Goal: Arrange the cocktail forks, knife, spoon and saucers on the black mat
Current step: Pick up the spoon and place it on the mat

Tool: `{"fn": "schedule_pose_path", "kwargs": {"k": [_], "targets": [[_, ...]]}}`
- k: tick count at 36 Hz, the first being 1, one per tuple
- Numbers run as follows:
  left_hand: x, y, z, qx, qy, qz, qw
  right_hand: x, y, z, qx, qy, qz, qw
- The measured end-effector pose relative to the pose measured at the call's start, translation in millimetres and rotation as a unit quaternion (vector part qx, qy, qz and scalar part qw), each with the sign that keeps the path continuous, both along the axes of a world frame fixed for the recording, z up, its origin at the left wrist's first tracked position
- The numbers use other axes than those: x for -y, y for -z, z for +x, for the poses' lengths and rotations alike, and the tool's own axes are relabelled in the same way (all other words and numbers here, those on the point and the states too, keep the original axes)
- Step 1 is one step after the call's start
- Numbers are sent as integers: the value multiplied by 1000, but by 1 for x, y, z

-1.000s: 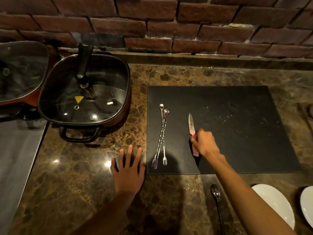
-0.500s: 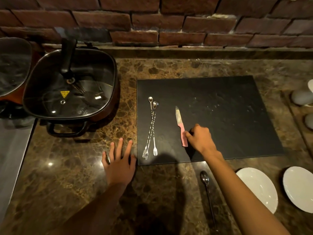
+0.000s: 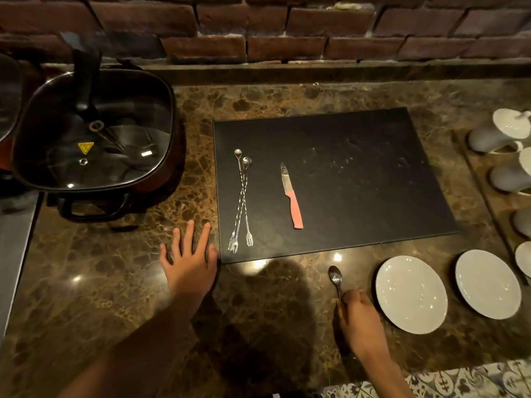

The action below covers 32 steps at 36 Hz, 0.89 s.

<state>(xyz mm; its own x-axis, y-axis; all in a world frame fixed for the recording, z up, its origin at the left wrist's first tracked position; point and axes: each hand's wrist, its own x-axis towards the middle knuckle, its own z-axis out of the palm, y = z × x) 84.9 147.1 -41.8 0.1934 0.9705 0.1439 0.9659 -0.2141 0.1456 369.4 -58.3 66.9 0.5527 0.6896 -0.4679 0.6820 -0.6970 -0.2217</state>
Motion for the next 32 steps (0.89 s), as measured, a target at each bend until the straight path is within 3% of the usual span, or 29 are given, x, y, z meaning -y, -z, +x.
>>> {"fn": "schedule_pose_path", "kwargs": {"k": [17, 32], "targets": [[-5, 3, -2, -1, -13, -47, 999, -40, -4, 21, -50, 44, 39, 997], [-6, -8, 0, -21, -22, -86, 996, -206, -17, 107, -31, 39, 81, 995]]}}
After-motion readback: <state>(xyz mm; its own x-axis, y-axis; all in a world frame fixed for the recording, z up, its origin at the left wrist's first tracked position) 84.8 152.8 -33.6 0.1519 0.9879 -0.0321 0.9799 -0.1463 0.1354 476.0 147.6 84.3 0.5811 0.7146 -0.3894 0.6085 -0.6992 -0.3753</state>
